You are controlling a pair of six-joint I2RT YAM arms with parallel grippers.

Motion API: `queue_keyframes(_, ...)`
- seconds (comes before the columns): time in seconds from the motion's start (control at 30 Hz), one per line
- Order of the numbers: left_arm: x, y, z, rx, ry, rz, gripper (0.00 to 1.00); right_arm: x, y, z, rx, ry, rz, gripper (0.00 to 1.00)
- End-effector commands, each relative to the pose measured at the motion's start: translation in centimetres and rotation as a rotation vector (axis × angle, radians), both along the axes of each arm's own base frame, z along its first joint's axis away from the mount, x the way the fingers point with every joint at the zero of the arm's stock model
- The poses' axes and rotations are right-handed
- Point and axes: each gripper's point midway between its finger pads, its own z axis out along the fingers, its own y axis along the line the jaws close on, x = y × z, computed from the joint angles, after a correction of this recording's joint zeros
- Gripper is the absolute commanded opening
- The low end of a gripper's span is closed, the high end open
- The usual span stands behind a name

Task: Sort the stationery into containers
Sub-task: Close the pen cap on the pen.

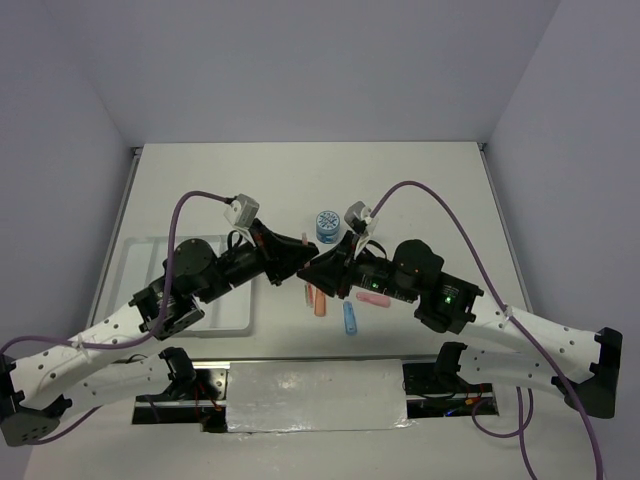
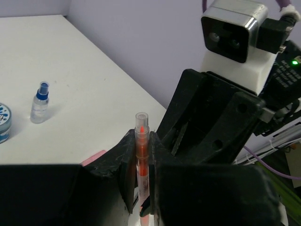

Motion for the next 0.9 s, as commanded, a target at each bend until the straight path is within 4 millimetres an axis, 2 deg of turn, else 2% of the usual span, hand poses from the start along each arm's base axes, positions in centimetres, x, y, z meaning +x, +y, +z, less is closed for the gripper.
queue_keyframes(0.0,-1.5,0.0,3.0,-0.074,-0.1,-0.067,0.0,-1.1,0.5,3.3,0.087,-0.068,0.065,0.25)
queue_keyframes(0.1,-1.6,0.0,3.0,-0.075,-0.101,-0.07,0.0,-1.1,0.5,3.1,0.089,-0.063,0.065,0.03)
queue_keyframes(0.17,-1.8,0.0,3.2,-0.077,-0.108,-0.08,0.01,-1.1,0.4,2.8,0.091,-0.06,0.063,0.0)
queue_keyframes(0.23,-1.8,0.0,3.3,-0.074,-0.113,-0.086,0.07,-1.1,0.2,2.8,0.104,-0.06,0.054,0.0)
queue_keyframes(0.27,-2.0,-0.3,3.3,-0.068,-0.121,-0.1,0.17,-1.1,0.1,2.9,0.108,-0.06,0.051,0.0)
queue_keyframes(0.33,-2.1,-0.3,3.4,-0.066,-0.127,-0.11,0.28,-1.0,-0.1,3.2,0.114,-0.061,0.043,0.0)
queue_keyframes(0.37,-2.2,-0.5,3.1,-0.056,-0.126,-0.117,0.48,-1.1,-0.1,3.3,0.117,-0.062,0.042,0.0)
queue_keyframes(0.4,-2.2,-0.5,3.1,-0.053,-0.125,-0.117,0.63,-1.0,-0.2,3.4,0.116,-0.061,0.037,0.0)
queue_keyframes(0.47,-2.0,-0.5,3.2,-0.051,-0.12,-0.11,0.85,-0.8,-0.2,3.3,0.101,-0.061,0.026,0.0)
queue_keyframes(0.53,-1.9,-0.3,3.6,-0.046,-0.128,-0.099,0.97,-0.4,-0.3,3.0,0.078,-0.05,0.008,0.0)
queue_keyframes(0.73,-1.2,0.8,6.0,-0.036,-0.168,-0.033,0.99,-0.3,-0.2,2.3,0.065,-0.037,0.005,0.0)
queue_keyframes(0.87,-0.7,1.4,6.7,-0.026,-0.182,0.006,0.9,-0.5,-0.2,2.4,0.064,-0.034,0.014,0.0)
